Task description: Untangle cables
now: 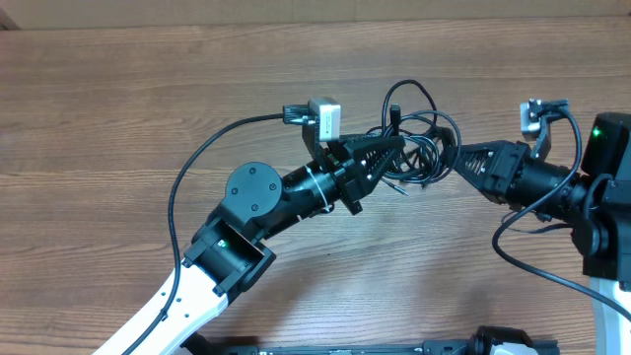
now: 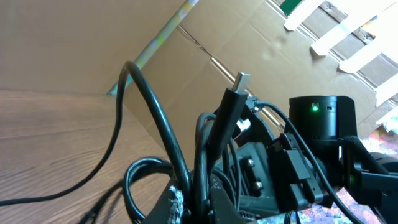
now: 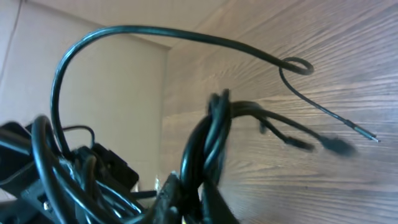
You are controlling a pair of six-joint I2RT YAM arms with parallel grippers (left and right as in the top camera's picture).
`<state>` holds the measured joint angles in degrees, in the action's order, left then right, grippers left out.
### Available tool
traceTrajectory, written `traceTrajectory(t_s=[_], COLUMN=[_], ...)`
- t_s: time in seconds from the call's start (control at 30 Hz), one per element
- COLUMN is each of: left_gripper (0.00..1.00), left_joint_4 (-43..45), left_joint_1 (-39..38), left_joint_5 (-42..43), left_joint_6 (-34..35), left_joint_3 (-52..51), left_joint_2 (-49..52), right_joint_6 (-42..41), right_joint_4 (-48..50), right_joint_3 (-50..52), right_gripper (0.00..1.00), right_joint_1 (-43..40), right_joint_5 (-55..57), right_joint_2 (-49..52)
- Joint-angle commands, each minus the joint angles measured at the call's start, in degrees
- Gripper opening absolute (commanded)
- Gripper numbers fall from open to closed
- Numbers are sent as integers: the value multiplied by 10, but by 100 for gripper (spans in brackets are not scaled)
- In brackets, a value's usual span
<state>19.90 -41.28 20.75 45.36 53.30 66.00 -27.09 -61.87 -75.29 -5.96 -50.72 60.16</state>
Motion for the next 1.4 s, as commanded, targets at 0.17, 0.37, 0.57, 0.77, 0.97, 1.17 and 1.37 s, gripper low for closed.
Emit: traceTrajectory(t_s=[0.17,0.37,0.57,0.77,0.97,1.17,1.37], left_gripper=[4,4,4,4,4,4,4], left_joint_4=[14,14,6,-40,-77,-89,-130], left_joint_1=[-4,-3,3,30,57,58,60], left_joint_5=[1,-12,-59,-88,-87,-98,-134], left_joint_6=[31,31,71,139,181,181,181], left_joint_3=[10,10,10,10,10,10,10], left_joint_2=[-2,-2,-2,-2,-2,-2,-2], right_joint_6=[6,93,362,561,630,649,742], right_joint_4=[1,-7,-54,-133,-170,-180,-232], right_joint_3=[-9,-9,-9,-9,-9,-9,-9], right_gripper=[4,4,4,4,4,4,4], right_joint_1=[2,2,2,2,2,2,2], right_joint_5=[7,-4,-151,-252,-268,-282,-306], right_joint_2=[-2,-2,-2,-4,-5,-5,-10])
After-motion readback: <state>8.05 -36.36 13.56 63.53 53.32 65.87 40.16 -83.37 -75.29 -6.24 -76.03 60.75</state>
